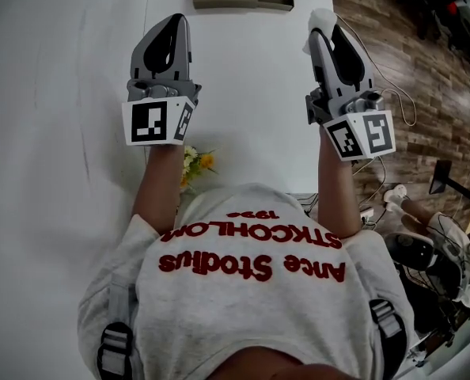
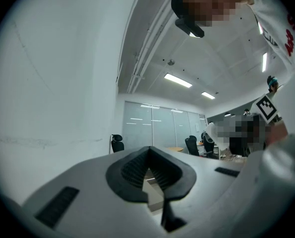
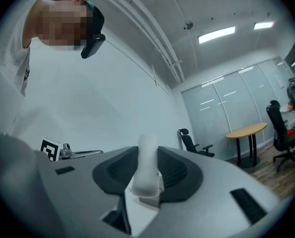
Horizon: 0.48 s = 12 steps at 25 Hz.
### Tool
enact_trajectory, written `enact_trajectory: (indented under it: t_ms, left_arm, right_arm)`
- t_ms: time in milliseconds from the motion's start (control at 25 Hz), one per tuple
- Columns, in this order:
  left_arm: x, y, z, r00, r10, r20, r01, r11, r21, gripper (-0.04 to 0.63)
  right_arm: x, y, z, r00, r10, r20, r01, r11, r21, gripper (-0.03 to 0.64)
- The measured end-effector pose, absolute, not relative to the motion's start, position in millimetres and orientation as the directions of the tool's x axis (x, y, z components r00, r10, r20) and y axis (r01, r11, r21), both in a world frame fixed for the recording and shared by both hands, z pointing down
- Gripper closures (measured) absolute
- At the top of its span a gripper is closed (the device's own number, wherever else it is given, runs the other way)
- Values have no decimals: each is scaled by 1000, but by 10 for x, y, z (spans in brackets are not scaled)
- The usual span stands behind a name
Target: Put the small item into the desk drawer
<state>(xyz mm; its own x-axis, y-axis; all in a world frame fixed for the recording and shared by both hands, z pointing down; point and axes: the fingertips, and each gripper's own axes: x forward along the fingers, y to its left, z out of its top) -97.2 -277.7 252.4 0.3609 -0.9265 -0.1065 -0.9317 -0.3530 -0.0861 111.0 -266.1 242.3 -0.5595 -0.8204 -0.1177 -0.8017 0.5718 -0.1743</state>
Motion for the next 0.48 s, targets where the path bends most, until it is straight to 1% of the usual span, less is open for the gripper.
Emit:
enact_trajectory:
  t_ms: [320,480]
  left_arm:
    - [-925,-3180,3005,342,-938,-49,-939,-339,-64,589]
    - [-916,-3183,3238,322,-947,-25,-946,-320,-60,589]
  right_arm:
    - [1138,-3162,2829,-568,-820,-69,-796,568,-208,491]
    - [1129,-3327,3075,-571,-820,-43,-797,565,-213,491]
